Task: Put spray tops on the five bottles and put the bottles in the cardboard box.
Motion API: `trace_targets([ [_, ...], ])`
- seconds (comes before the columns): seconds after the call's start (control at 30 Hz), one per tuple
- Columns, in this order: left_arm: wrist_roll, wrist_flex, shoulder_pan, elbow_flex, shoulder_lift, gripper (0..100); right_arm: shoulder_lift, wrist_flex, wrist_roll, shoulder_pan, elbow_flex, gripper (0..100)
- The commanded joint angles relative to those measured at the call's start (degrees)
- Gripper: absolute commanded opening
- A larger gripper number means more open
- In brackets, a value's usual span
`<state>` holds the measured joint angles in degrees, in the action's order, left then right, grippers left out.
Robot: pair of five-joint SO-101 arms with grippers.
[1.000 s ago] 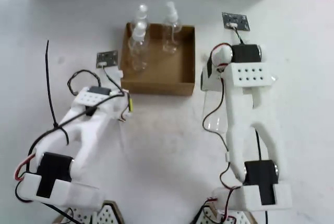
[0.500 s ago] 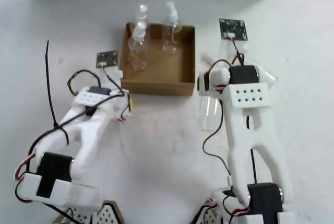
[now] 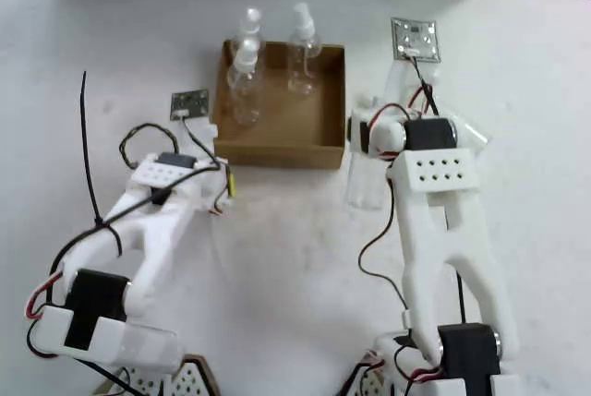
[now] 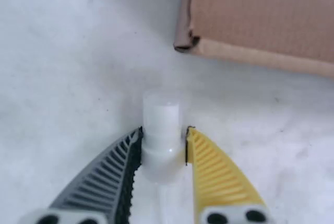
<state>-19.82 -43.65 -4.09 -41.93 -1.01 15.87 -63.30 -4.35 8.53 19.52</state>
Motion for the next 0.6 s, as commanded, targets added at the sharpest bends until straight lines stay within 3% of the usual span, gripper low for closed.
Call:
trace_targets([
  [0.0,0.8,1.1,0.0,-0.3,-2.2,2,2.8,-1.4,0.7,-0.4,0.6,1.7],
  [0.17,0.8,1.1,0.0,-0.3,-2.2,2,2.8,1.3,0.7,-0.4,0.8,1.7],
  [0.37,0.8,1.1,0.0,-0.3,-2.2,2,2.8,15.6,0.6,-2.2,1.3,1.6],
  [0.57,0.8,1.1,0.0,-0.3,-2.2,2,2.8,15.8,0.6,-2.6,6.7,1.6],
])
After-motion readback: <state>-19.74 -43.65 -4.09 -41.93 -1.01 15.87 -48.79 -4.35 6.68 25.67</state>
